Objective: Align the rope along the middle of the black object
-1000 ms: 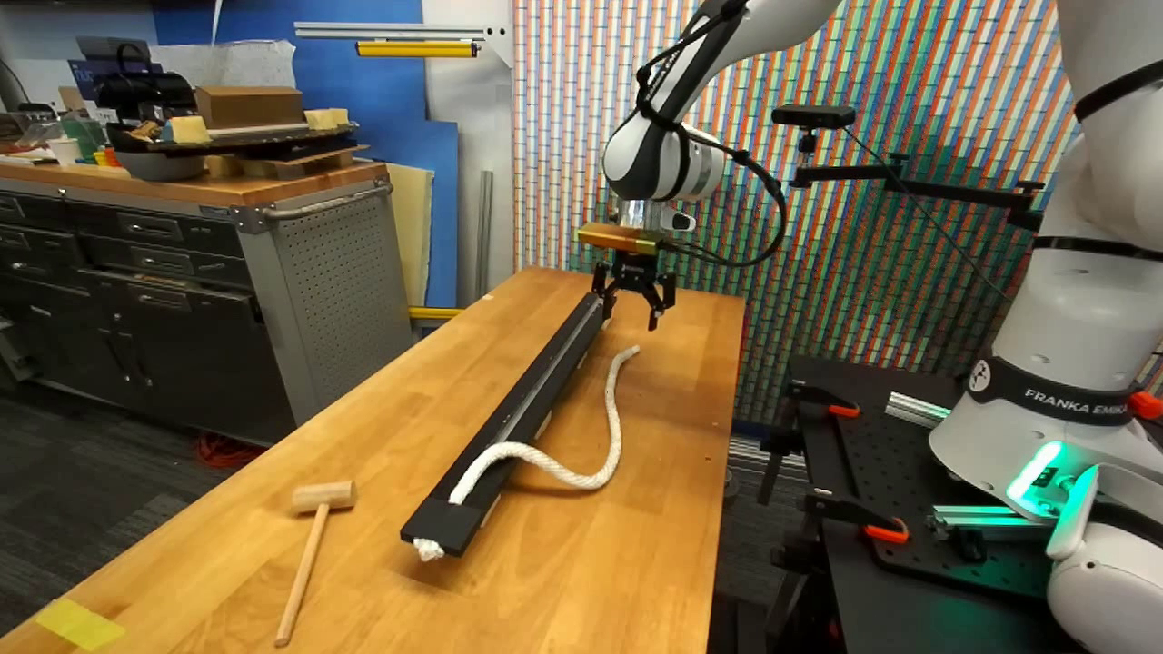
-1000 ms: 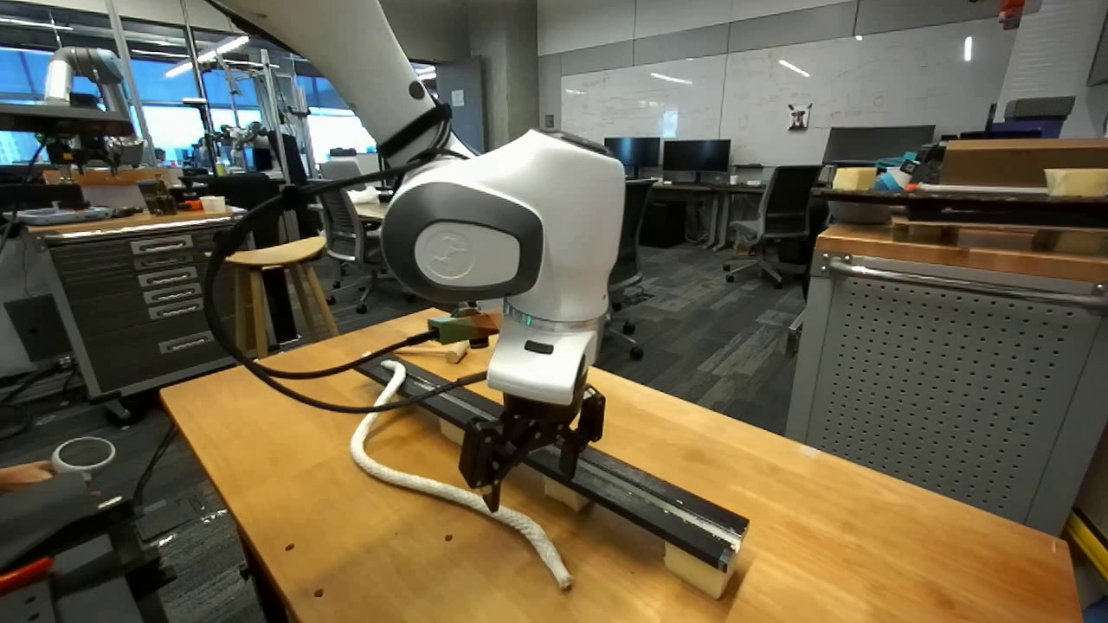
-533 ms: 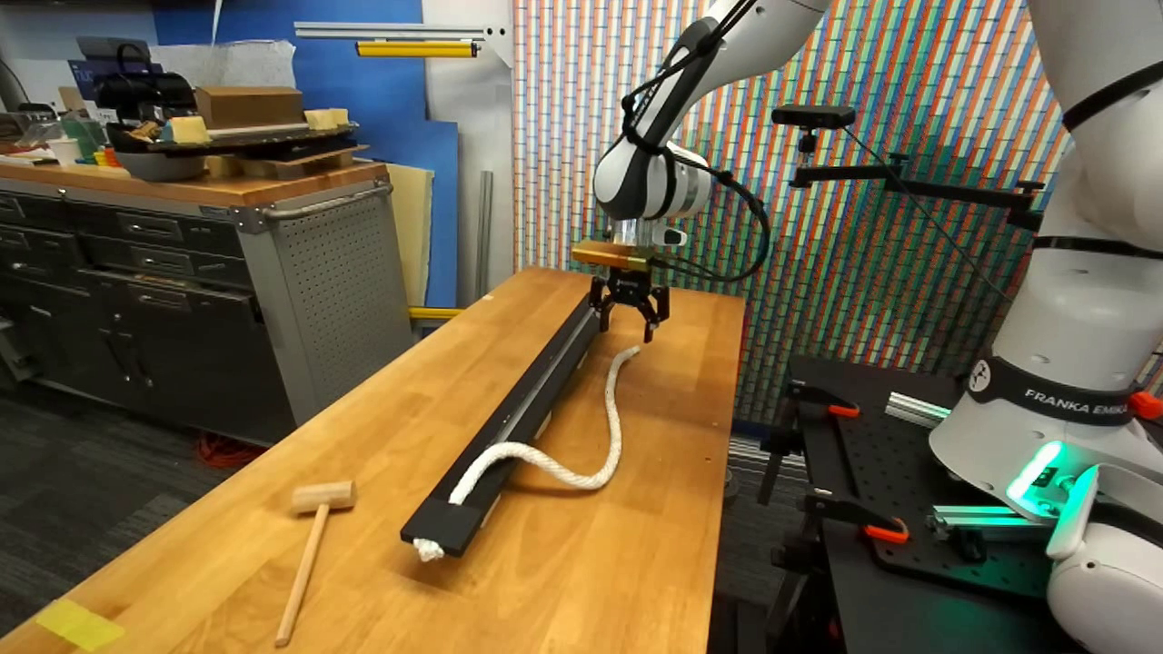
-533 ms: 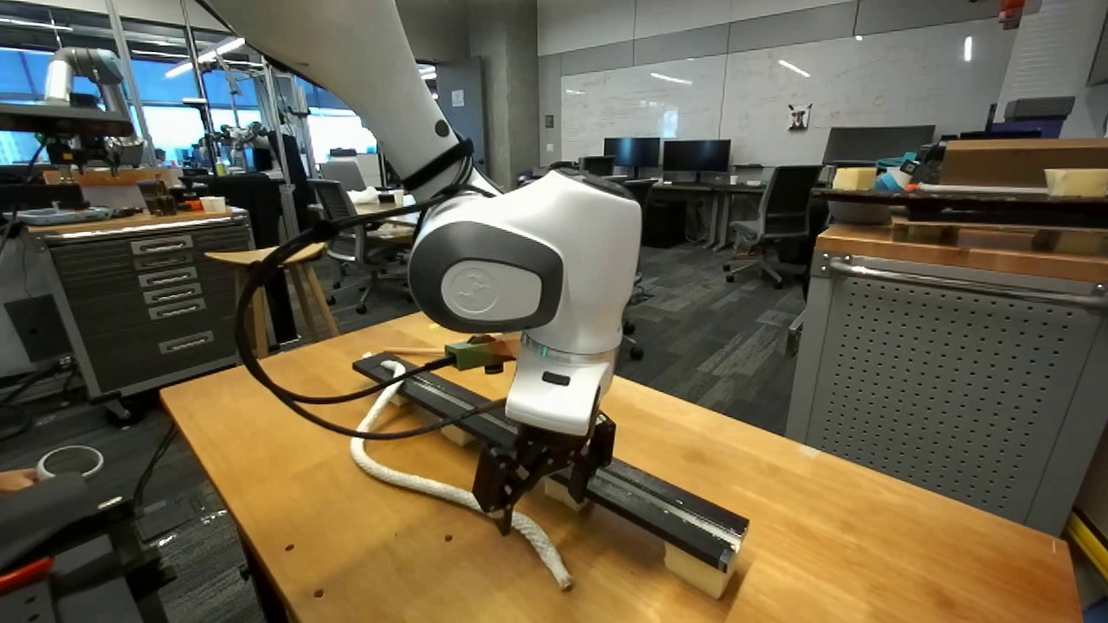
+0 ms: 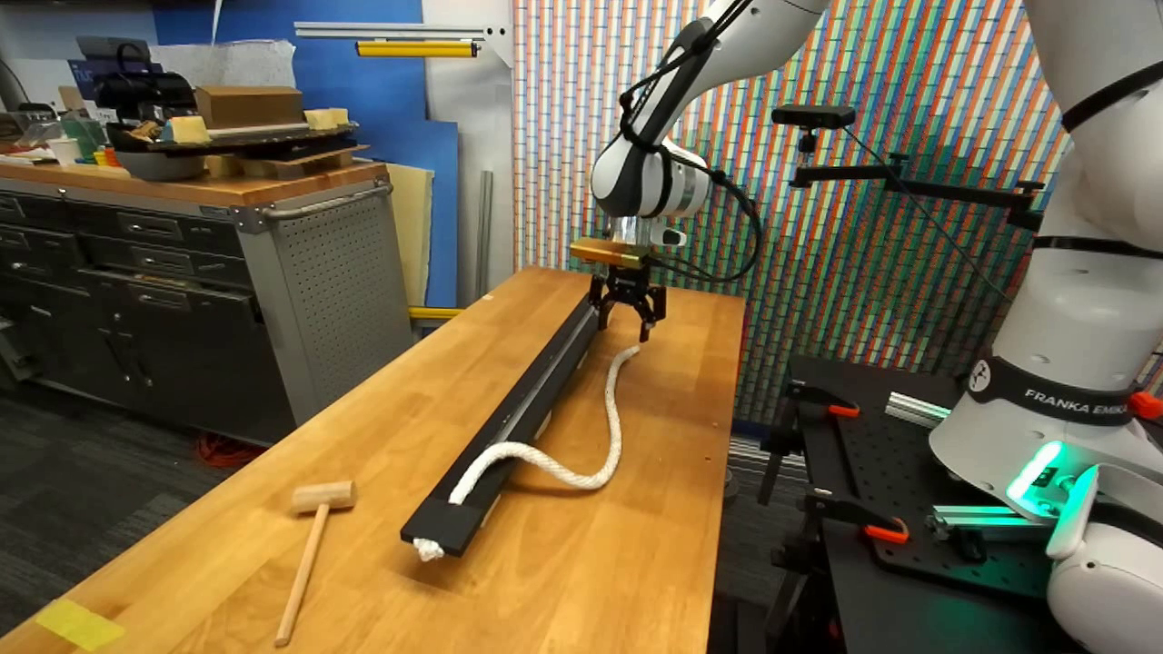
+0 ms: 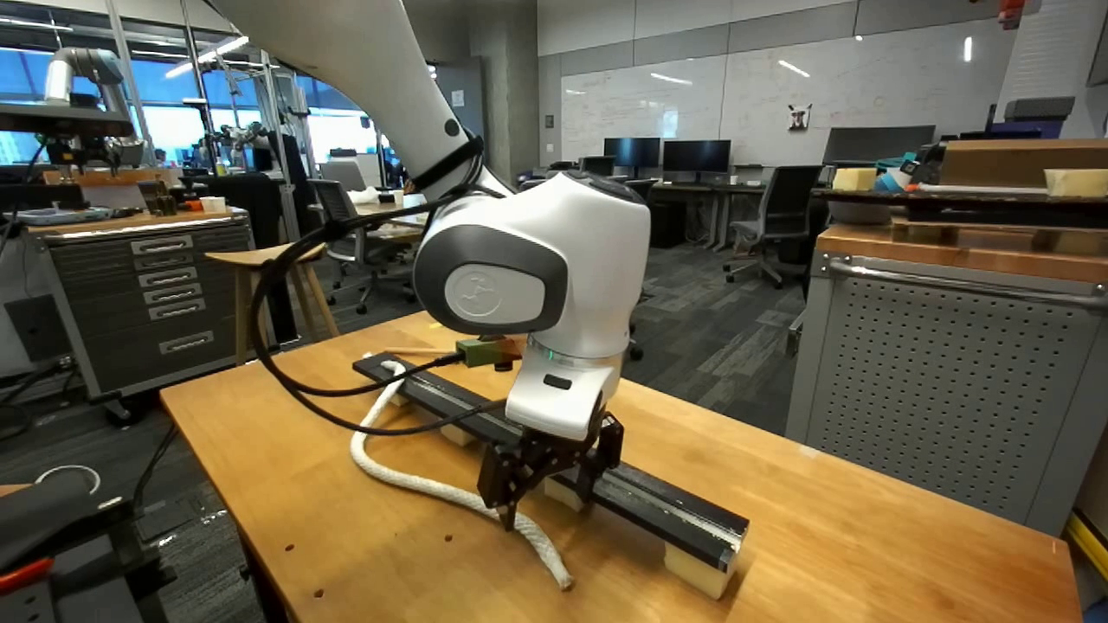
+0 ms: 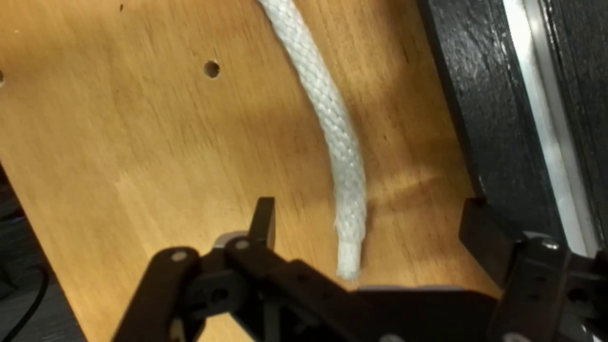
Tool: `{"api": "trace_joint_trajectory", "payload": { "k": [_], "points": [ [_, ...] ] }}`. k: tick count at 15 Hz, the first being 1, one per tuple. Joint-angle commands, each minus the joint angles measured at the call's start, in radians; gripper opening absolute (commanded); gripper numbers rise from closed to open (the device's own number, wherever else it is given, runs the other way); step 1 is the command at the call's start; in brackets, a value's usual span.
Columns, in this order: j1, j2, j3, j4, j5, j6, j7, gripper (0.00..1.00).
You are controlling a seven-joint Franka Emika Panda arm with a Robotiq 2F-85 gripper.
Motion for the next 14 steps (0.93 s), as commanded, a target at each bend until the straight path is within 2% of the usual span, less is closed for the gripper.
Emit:
{"api": "trace_joint_trajectory", "payload": {
  "k": [1,4,7,9,10,14],
  "points": [
    [-0.006,0.008,0.003,0.032,0.046,-0.041,0.022,1.00],
    [0.008,0.009,-0.012,0.030,0.029,-0.026,0.030,1.00],
    [-0.007,0.013,-0.001,0.040,0.039,-0.029,0.003,1.00],
    [-0.041,0.047,0.012,0.080,0.017,-0.003,-0.119,1.00],
    [0.003,0.004,-0.007,0.014,0.027,-0.008,-0.032,1.00],
    [-0.017,0.026,-0.008,0.044,0.028,-0.008,-0.105,1.00]
  ]
}}
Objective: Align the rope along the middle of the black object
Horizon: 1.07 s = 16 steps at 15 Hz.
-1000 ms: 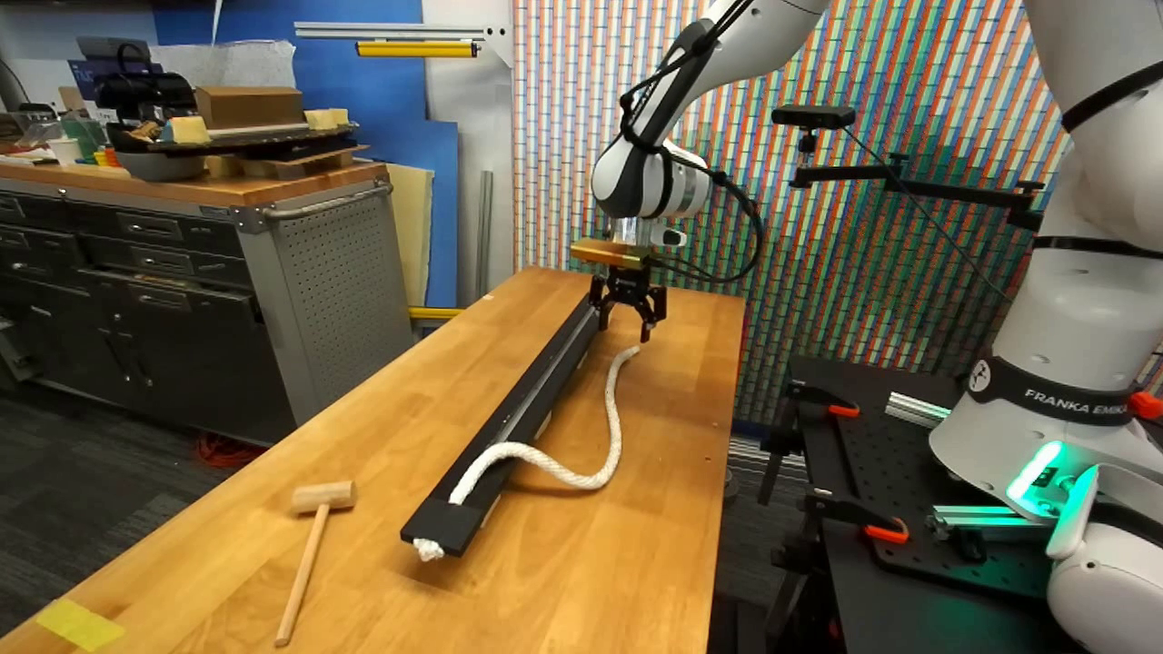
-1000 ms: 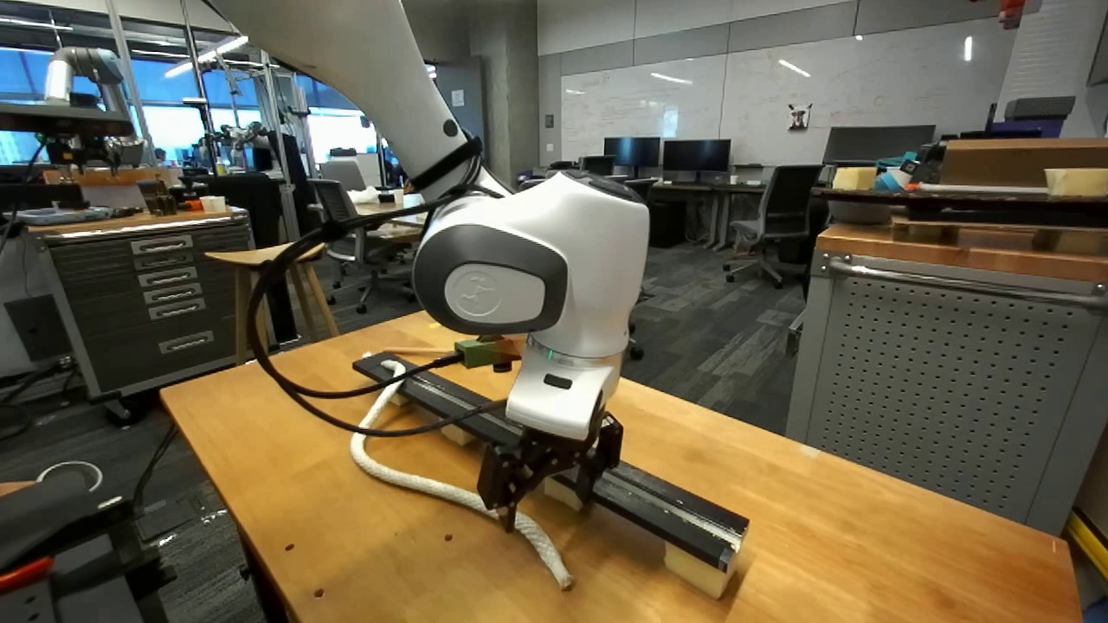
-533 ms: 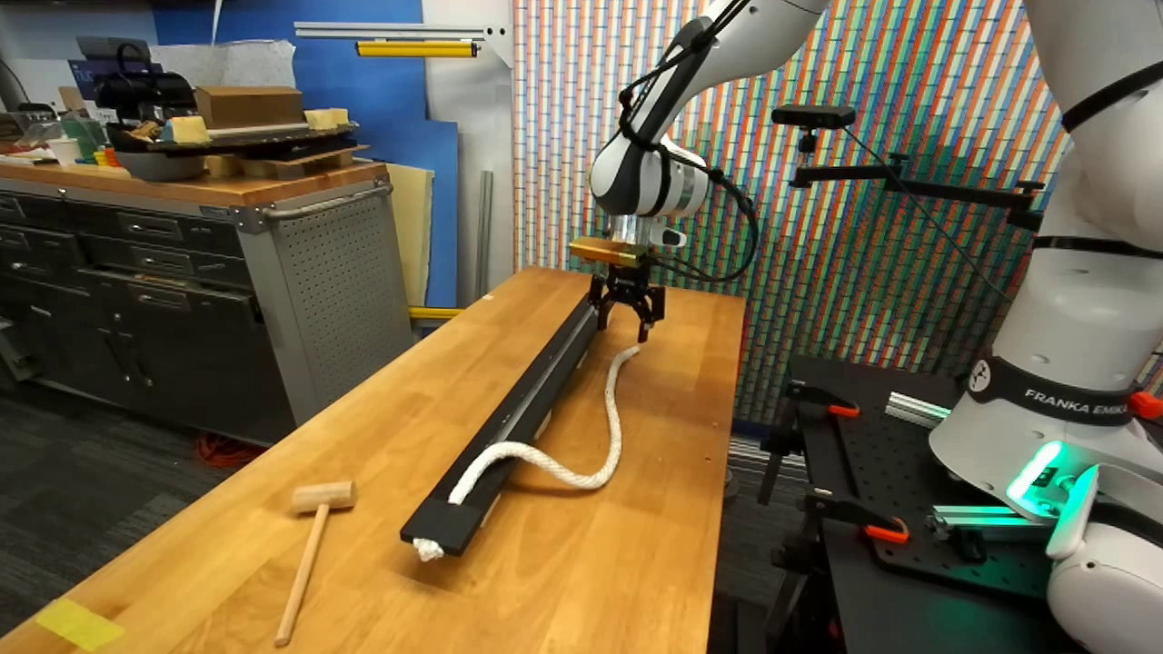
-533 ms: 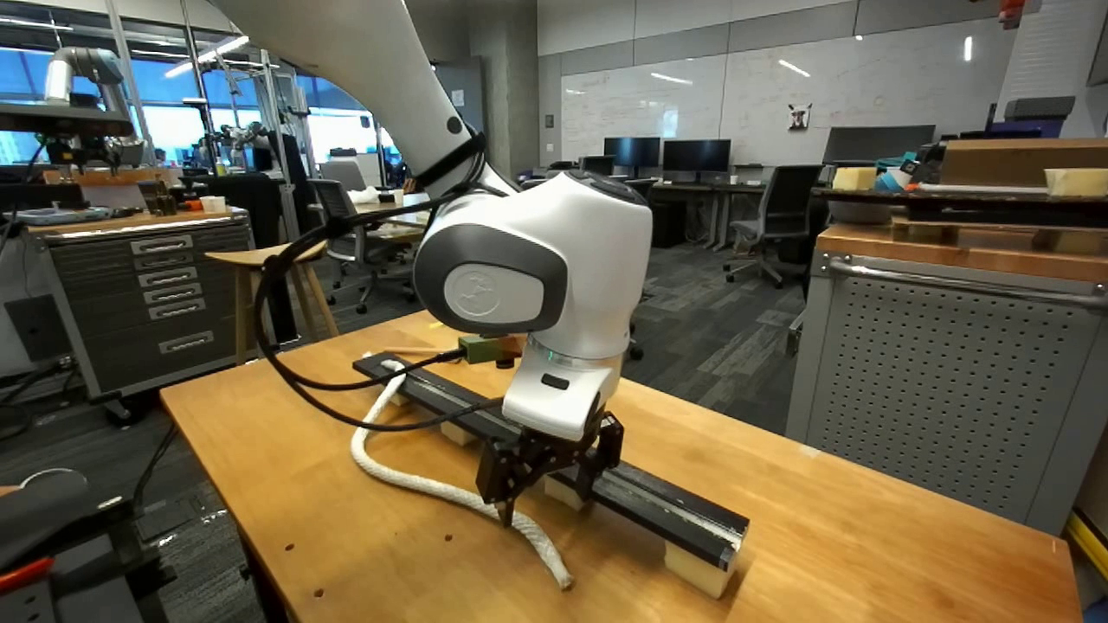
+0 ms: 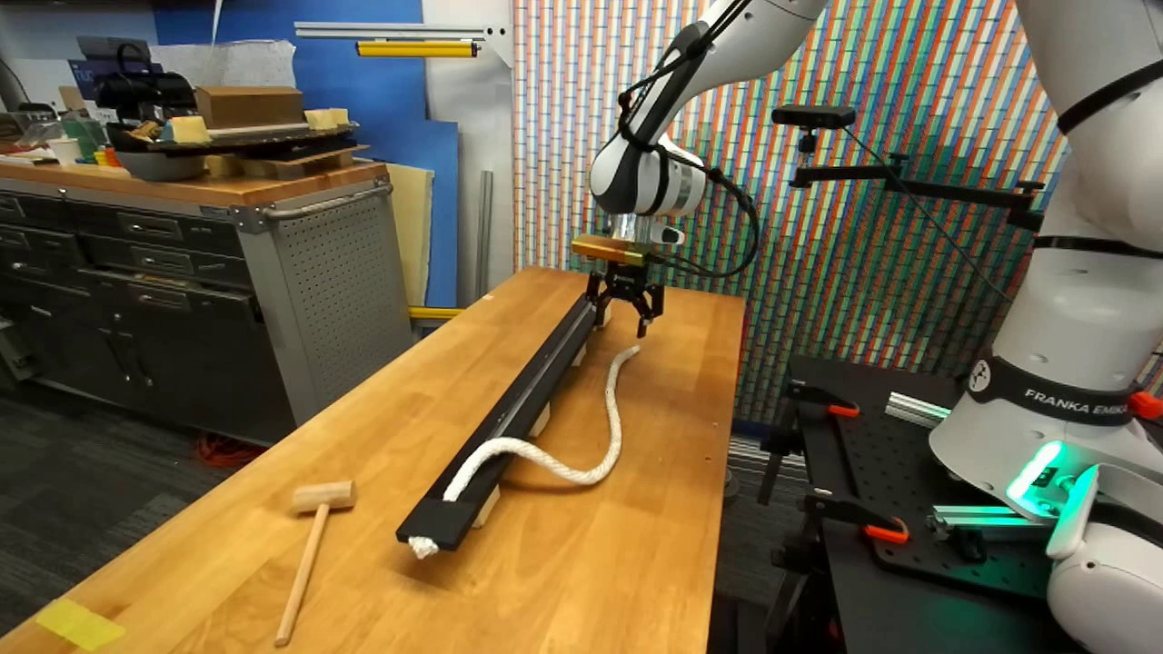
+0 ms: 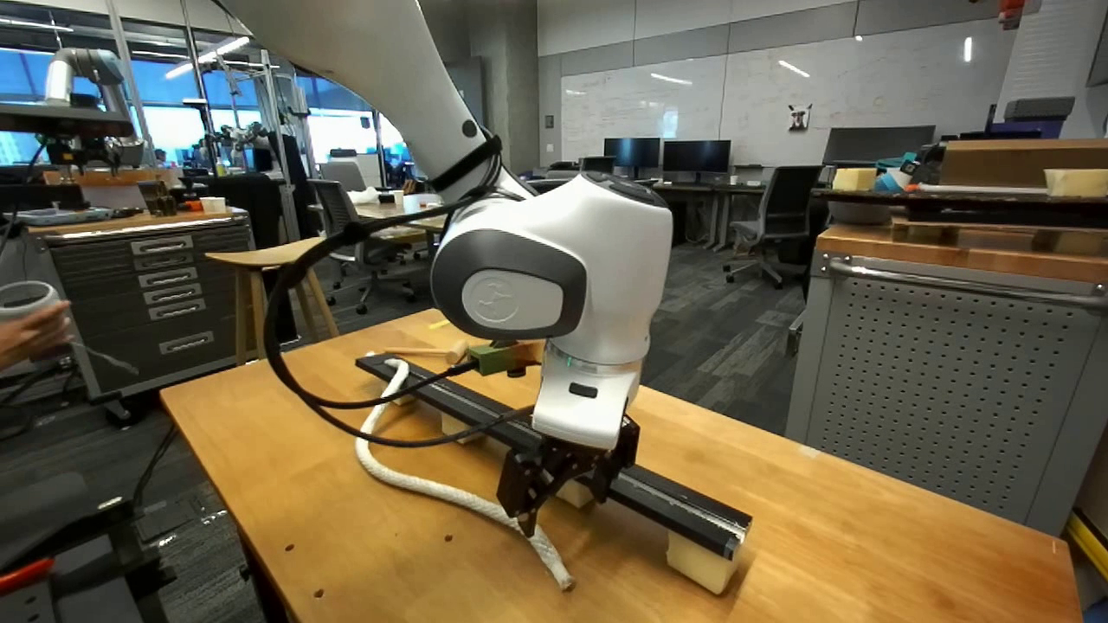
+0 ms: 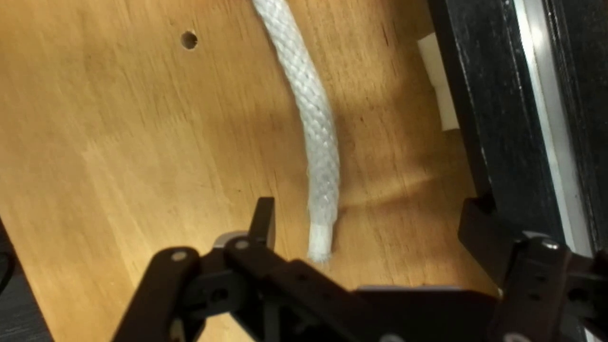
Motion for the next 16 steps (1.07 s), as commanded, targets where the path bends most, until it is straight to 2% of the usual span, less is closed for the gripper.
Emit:
{"api": "trace_joint_trajectory", "payload": {
  "k": [1,8,16],
  "points": [
    [0.008,0.002,-0.009,0.003,0.006,-0.004,-0.006,1.00],
    [-0.004,-0.031,0.012,-0.114,0.079,0.036,-0.016,1.00],
    [-0.043,0.016,0.053,-0.094,0.293,0.150,-0.094,1.00]
  ]
}}
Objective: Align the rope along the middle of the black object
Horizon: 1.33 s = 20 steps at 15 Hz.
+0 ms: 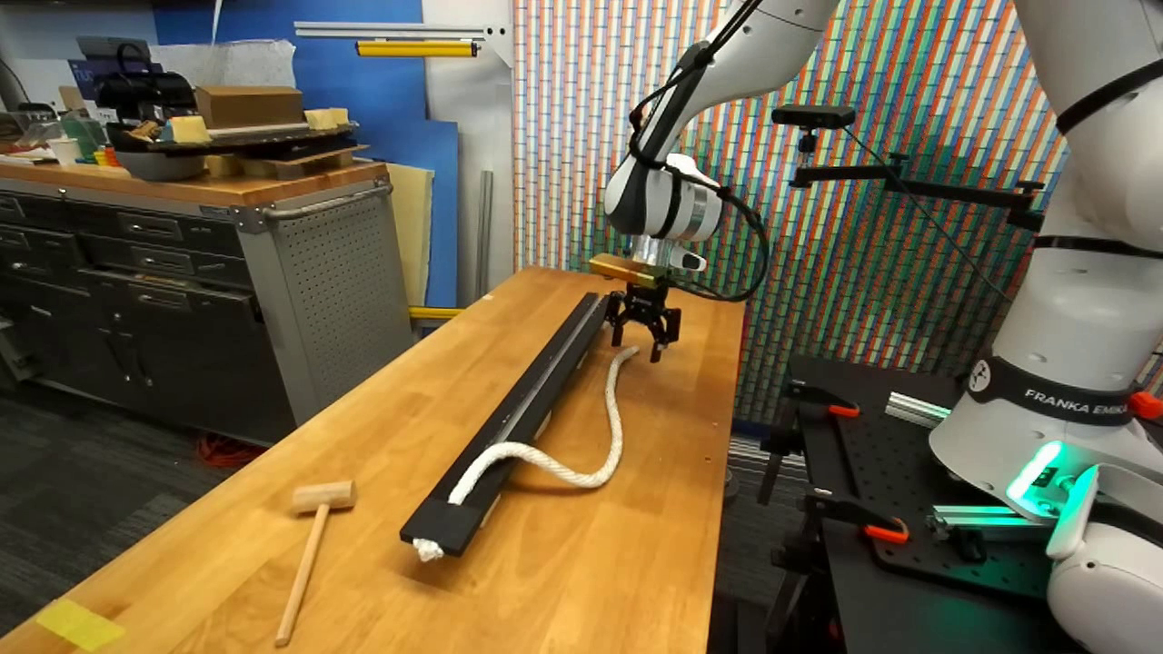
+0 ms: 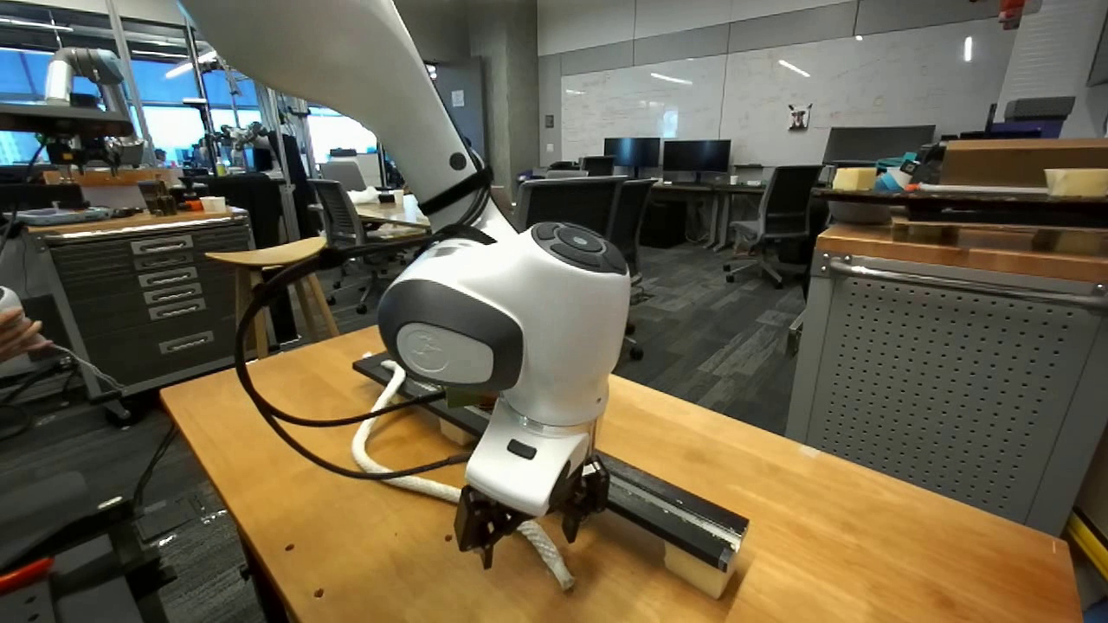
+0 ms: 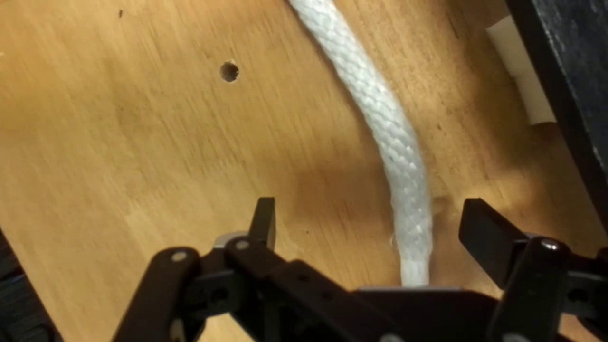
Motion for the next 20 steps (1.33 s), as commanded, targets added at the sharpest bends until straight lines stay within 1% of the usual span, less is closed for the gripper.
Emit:
{"api": "trace_joint_trajectory", "payload": {
  "k": [1,2,3,4,5,6,8,12,13,14,15,17,20],
  "points": [
    [-0.027,0.020,0.017,0.033,0.098,0.061,-0.061,1.00],
    [-0.027,0.023,0.013,0.036,0.115,0.066,-0.069,1.00],
    [-0.026,0.026,0.008,0.037,0.129,0.075,-0.073,0.91],
    [-0.022,0.029,0.001,0.036,0.134,0.081,-0.073,0.72],
    [-0.019,0.033,-0.007,0.034,0.134,0.084,-0.071,0.66],
    [-0.018,0.037,-0.011,0.033,0.134,0.081,-0.070,0.56],
    [-0.023,0.053,-0.014,0.039,0.134,0.073,-0.072,0.40],
    [-0.028,0.068,-0.014,0.042,0.137,0.073,-0.075,0.12],
    [-0.029,0.067,-0.014,0.043,0.138,0.074,-0.075,0.04],
    [-0.031,0.065,-0.013,0.041,0.140,0.073,-0.078,0.01],
    [-0.031,0.060,-0.014,0.036,0.141,0.075,-0.080,0.00],
    [-0.028,0.049,-0.020,0.022,0.139,0.083,-0.082,0.03],
    [-0.020,0.015,-0.039,-0.016,0.122,0.091,-0.088,0.03]
  ]
}}
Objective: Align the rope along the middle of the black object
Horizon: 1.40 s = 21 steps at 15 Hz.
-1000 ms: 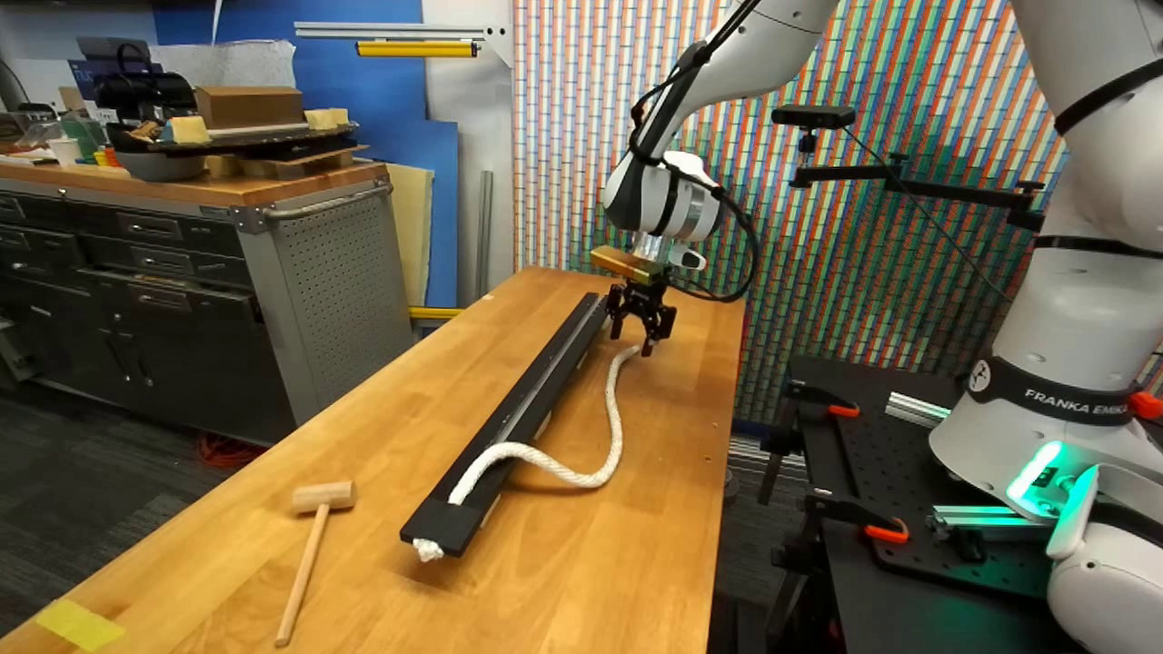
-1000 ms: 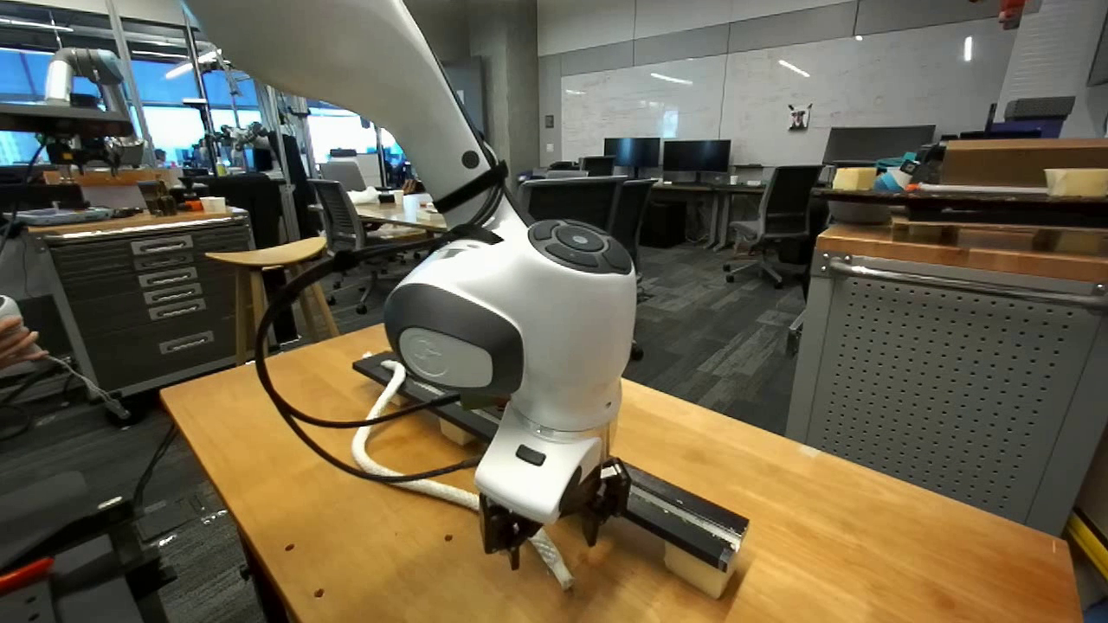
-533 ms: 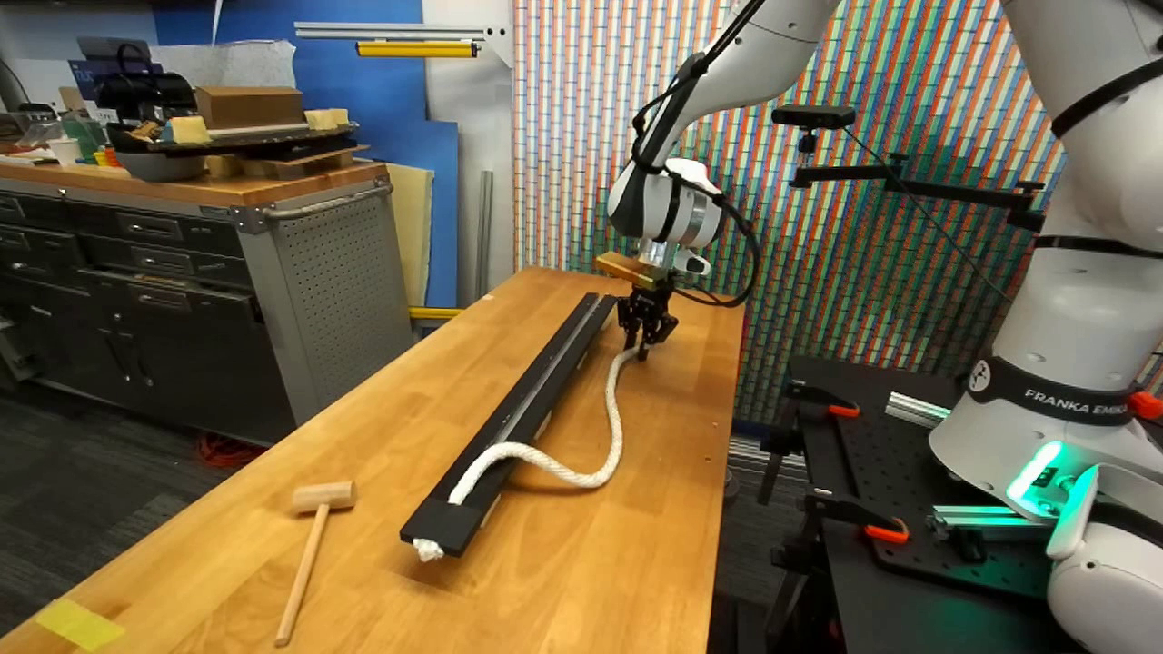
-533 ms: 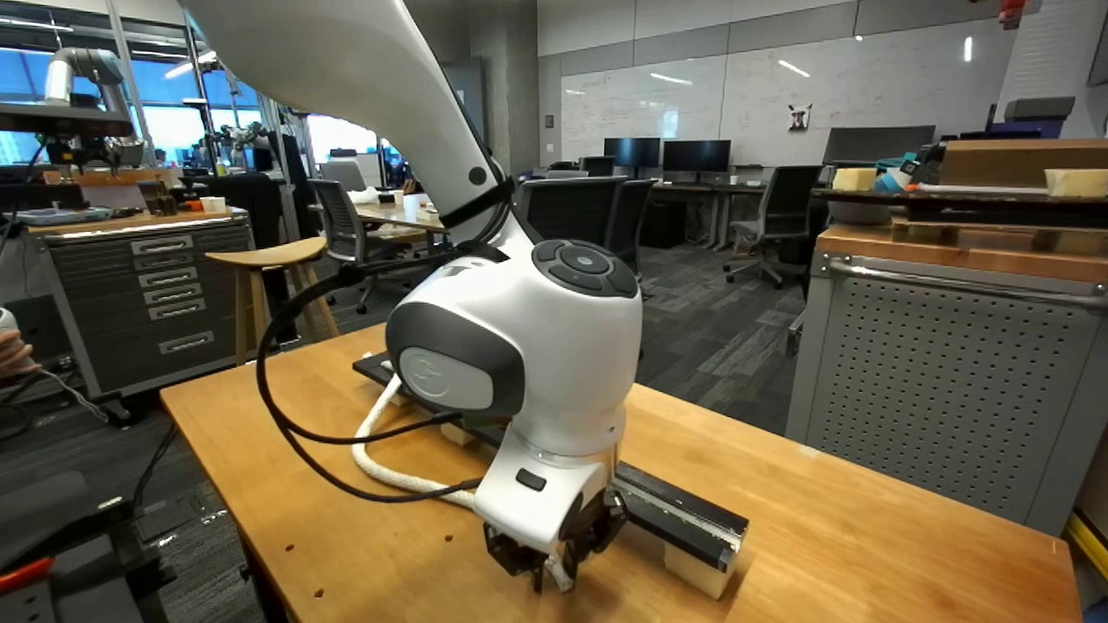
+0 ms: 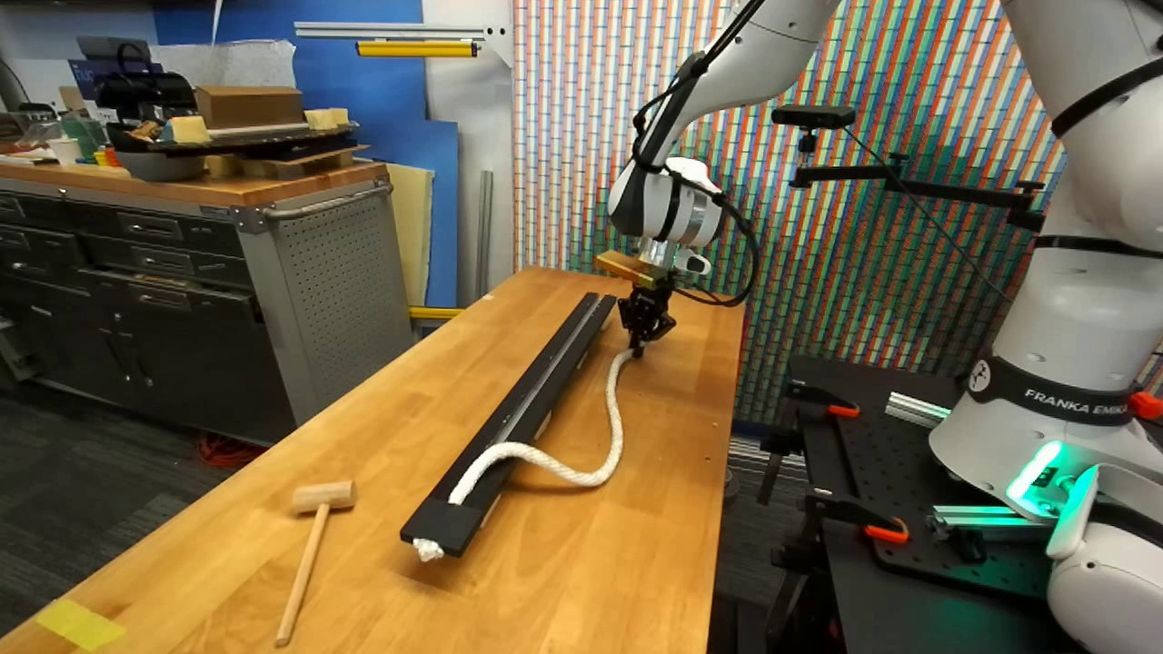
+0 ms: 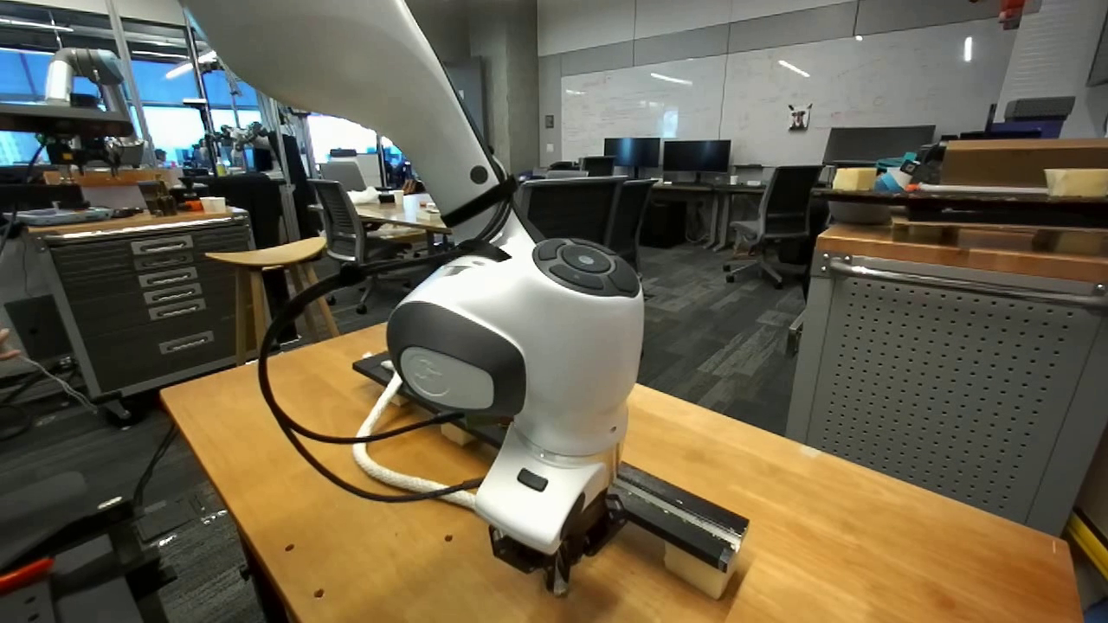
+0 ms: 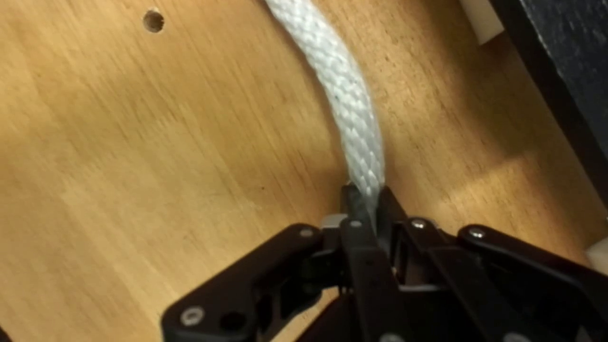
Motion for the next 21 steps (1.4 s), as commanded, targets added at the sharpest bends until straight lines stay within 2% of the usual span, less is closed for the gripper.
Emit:
{"api": "trace_joint_trajectory", "payload": {
  "k": [1,6,9,13,17,21],
  "points": [
    [0.016,-0.038,-0.044,-0.056,-0.005,0.036,-0.042,0.03],
    [0.078,-0.111,-0.155,-0.141,-0.133,0.098,-0.025,0.03],
    [0.089,-0.154,-0.188,-0.154,-0.211,0.119,-0.018,0.03],
    [0.077,-0.189,-0.167,-0.126,-0.260,0.120,-0.016,0.03],
    [0.049,-0.206,-0.119,-0.071,-0.221,0.133,-0.018,0.03],
    [0.067,-0.176,-0.136,0.002,-0.247,0.148,0.042,0.03]
  ]
}}
